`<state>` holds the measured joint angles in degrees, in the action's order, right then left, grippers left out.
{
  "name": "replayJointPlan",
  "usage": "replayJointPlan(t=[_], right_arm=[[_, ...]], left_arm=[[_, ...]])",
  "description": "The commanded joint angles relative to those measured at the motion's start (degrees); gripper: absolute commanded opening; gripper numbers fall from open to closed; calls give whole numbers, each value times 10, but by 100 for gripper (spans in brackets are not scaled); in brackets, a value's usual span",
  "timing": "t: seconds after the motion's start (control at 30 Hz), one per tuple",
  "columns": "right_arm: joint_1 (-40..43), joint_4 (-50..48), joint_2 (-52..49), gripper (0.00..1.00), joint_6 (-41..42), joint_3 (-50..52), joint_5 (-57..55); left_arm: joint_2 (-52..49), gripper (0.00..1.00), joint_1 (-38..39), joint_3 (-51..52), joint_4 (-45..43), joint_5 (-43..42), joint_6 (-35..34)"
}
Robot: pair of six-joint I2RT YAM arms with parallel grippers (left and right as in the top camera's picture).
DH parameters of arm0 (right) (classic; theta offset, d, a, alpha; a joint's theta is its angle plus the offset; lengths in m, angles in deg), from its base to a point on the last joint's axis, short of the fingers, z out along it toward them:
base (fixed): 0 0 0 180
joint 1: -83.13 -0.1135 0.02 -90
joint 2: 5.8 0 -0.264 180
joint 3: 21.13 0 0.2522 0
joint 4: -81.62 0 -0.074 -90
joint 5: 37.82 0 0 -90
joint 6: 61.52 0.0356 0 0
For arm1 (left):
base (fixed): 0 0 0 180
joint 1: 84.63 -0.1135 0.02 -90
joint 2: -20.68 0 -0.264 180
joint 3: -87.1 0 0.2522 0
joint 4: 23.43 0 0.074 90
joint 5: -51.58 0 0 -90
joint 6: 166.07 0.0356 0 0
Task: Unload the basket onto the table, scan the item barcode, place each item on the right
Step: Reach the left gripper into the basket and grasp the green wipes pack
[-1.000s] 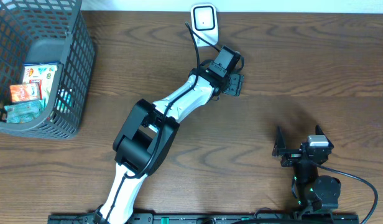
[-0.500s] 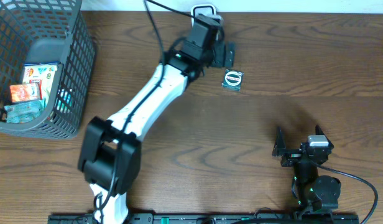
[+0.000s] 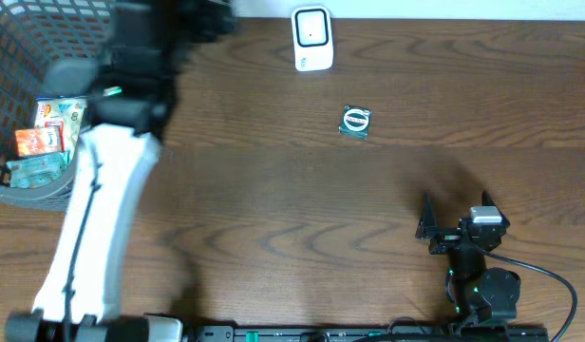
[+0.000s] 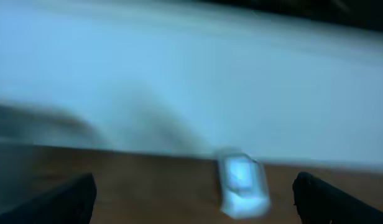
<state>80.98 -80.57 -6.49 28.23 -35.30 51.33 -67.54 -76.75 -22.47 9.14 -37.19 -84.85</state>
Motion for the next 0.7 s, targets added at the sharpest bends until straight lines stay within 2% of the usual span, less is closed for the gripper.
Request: replayJointPlan(t=[0.0, 0.3, 0.43, 0.67], right_arm=[[5, 2, 3, 99, 6, 1, 1], [5, 2, 3, 99, 6, 1, 1], [5, 2, 3, 99, 6, 1, 1], [5, 2, 3, 99, 6, 1, 1]], left_arm=[[16, 99, -70, -9, 23, 83, 19], [-25, 99, -273, -8, 134, 96, 4], [-62, 99, -321, -7, 173, 96, -27], [-154, 100, -362, -7, 232, 96, -29]])
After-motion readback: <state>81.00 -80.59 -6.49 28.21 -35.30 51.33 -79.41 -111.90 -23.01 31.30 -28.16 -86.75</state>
